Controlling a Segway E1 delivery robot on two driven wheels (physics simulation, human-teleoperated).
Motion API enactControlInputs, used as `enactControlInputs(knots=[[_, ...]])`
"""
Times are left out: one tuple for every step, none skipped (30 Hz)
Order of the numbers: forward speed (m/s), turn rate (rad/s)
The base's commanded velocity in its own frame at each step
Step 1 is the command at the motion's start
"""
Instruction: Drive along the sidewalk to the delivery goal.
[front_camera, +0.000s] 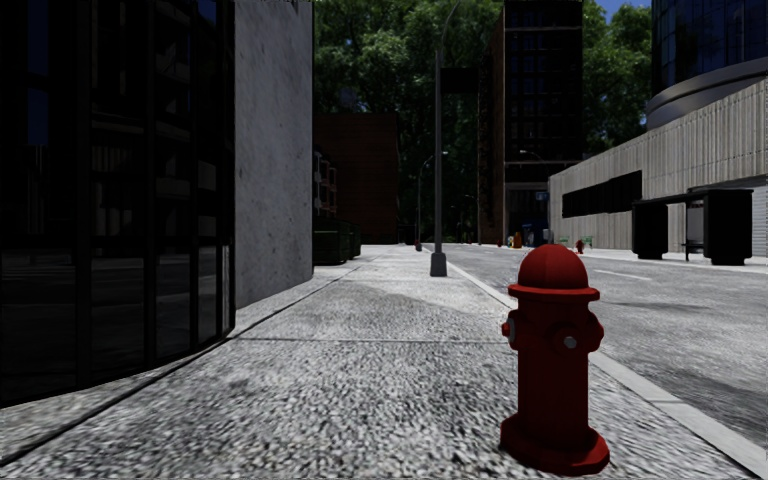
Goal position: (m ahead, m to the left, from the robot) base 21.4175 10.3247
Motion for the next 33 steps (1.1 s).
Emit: enactControlInputs(knots=[[1.09,0.47],[1.12,0.47],[1.12,0.47],[1.13,0.47],[1.14,0.47],[1.15,0.47],[1.16,0.47],[1.16,0.47],[1.17,0.47],[1.18,0.47],[1.19,0.47],[1.19,0.47],[1.2,0.47],[1.21,0.39],[1.24,0.0],[1.24,0.0],[1.36,0.0],[2.0,0.0],[2.0,0.0],[2.0,0.0],[2.0,0.0],[2.0,0.0],[2.0,0.0],[2.0,0.0],[2.0,-0.23],[2.0,-0.23],[2.0,-0.35],[2.0,-0.4],[2.0,-0.43],[2.0,-0.43],[2.0,-0.44],[2.0,-0.45],[2.0,-0.45]])
